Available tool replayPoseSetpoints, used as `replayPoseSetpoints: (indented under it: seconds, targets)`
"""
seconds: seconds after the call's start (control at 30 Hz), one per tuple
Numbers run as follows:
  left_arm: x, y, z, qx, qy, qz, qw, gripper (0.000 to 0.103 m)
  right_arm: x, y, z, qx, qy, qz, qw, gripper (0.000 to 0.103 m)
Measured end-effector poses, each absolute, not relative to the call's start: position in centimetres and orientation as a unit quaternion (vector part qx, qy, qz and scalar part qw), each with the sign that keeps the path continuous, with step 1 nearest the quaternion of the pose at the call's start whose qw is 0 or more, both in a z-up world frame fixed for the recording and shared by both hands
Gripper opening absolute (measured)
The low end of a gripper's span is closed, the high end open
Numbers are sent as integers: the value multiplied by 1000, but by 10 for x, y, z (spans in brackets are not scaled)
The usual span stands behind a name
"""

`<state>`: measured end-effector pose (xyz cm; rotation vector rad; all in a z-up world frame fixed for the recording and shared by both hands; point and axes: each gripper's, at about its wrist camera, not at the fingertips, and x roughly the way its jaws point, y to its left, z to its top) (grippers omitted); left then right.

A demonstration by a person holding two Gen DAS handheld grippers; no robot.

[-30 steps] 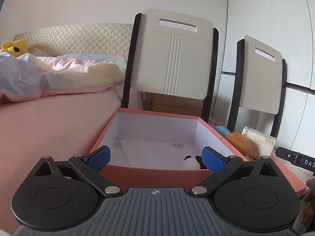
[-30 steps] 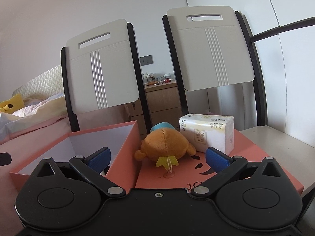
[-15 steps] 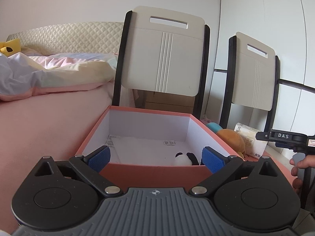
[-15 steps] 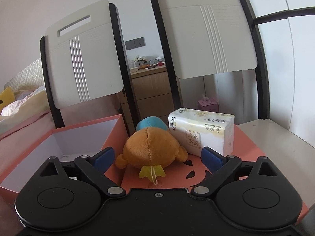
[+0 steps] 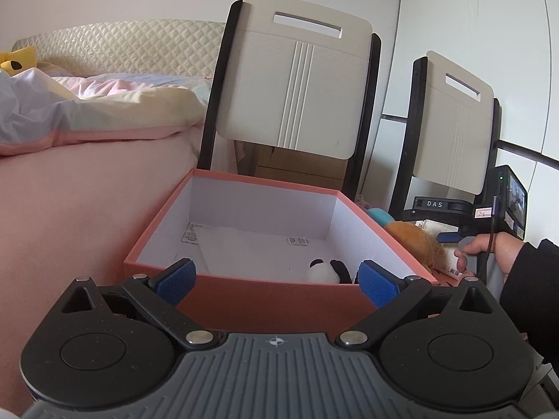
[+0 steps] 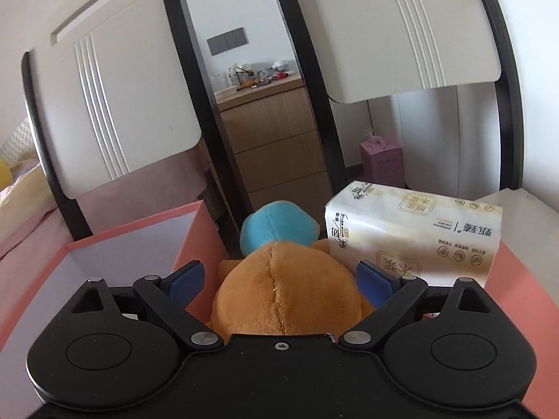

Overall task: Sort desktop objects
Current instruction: 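Reach the right tool to the orange plush and close on it, then lift the orange plush with the right gripper over the pink box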

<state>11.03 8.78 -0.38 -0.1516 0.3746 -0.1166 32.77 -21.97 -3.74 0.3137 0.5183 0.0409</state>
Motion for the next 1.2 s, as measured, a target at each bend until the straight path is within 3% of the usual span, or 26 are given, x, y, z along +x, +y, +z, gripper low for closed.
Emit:
replayPoseSetpoints:
  seconds: [0.37, 0.73, 1.0, 1.2]
  targets:
    - [118, 94, -10, -94, 207, -48, 973, 101, 352, -213, -49, 167, 293, 9, 941, 102]
    - [116, 93, -9, -94, 201, -49, 974, 100, 366, -207, -59, 132, 328, -1, 935, 102]
    - [114, 89, -9, -91, 198, -53, 975, 101, 348, -216, -59, 152, 316, -2, 937, 78]
    - [111, 86, -9, -86, 195, -55, 976, 100, 323, -219, -53, 152, 296, 10, 943, 72]
